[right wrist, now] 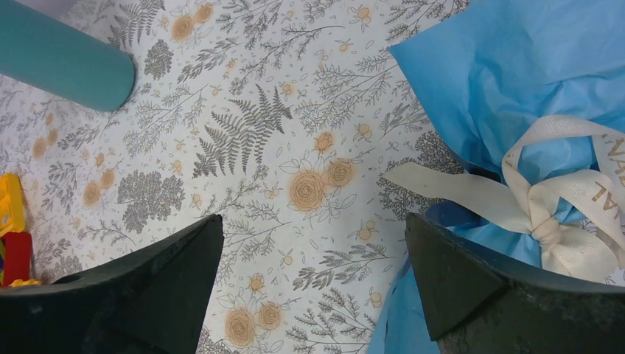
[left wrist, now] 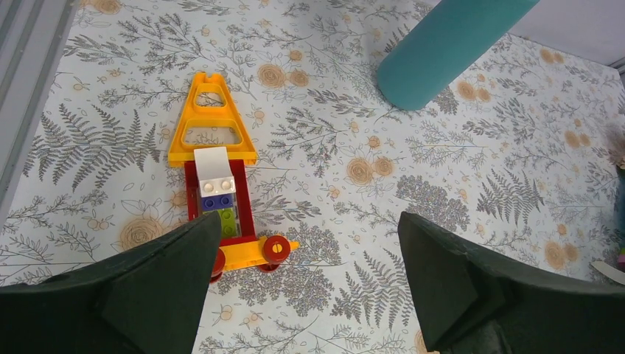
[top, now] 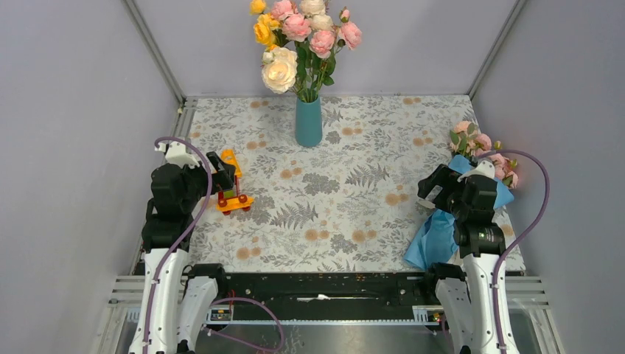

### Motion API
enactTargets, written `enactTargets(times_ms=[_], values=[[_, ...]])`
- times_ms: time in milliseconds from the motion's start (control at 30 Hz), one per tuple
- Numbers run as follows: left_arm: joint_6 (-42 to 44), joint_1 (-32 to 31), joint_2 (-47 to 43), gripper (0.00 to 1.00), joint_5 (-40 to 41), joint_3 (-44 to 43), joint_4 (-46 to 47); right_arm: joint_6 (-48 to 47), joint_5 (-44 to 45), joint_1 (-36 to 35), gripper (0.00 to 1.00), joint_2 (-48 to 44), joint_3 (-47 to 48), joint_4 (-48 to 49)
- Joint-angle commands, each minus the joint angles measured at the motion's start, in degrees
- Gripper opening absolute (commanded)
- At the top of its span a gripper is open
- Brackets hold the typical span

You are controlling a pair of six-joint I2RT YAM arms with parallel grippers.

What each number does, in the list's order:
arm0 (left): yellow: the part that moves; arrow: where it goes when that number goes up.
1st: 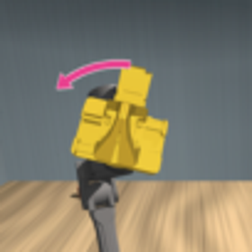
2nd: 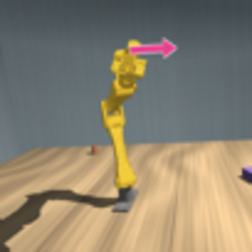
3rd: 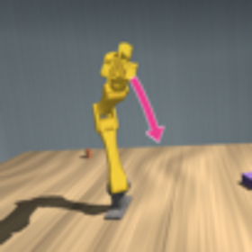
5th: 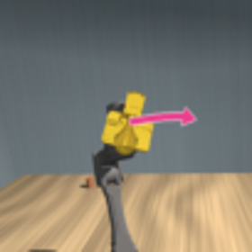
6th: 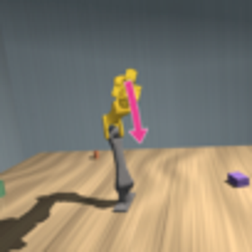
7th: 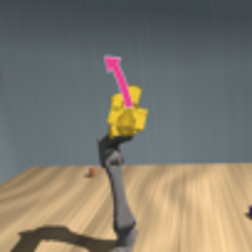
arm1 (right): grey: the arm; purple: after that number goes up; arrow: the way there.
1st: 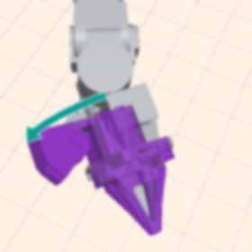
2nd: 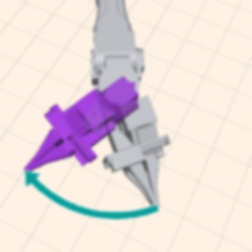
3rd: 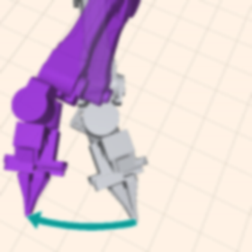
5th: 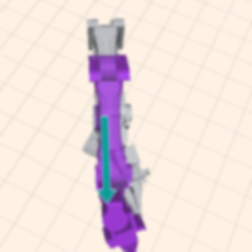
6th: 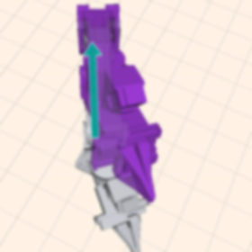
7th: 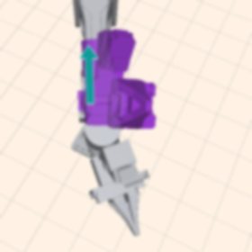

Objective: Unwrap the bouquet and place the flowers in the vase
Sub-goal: Pick up the fake flower from the corner of the board.

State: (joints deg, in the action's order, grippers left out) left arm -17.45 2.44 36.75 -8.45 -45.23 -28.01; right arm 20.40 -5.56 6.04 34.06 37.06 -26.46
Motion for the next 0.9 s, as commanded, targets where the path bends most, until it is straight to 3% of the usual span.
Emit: enactTargets(times_ms=[0, 400, 633, 867], values=[[-0.86, 0.00, -0.09, 0.99, -0.27, -1.97, 2.88, -0.14, 0.99, -0.24, 1.00, 0.12, 3.48, -2.19], [-1.27, 0.00, 0.43, 0.99, -0.95, -1.75, 2.92, 0.56, 3.78, -0.24, 1.00, -0.58, 4.71, -5.20], [-1.44, -0.02, 0.81, 0.99, -1.50, -1.48, 3.05, 3.21, 20.39, 0.51, 1.00, 1.34, 6.24, -12.26], [-1.44, 0.02, 1.14, 0.99, -4.02, -1.24, 3.42, 4.90, 19.12, 6.18, 1.00, 0.63, 4.19, -11.95]])
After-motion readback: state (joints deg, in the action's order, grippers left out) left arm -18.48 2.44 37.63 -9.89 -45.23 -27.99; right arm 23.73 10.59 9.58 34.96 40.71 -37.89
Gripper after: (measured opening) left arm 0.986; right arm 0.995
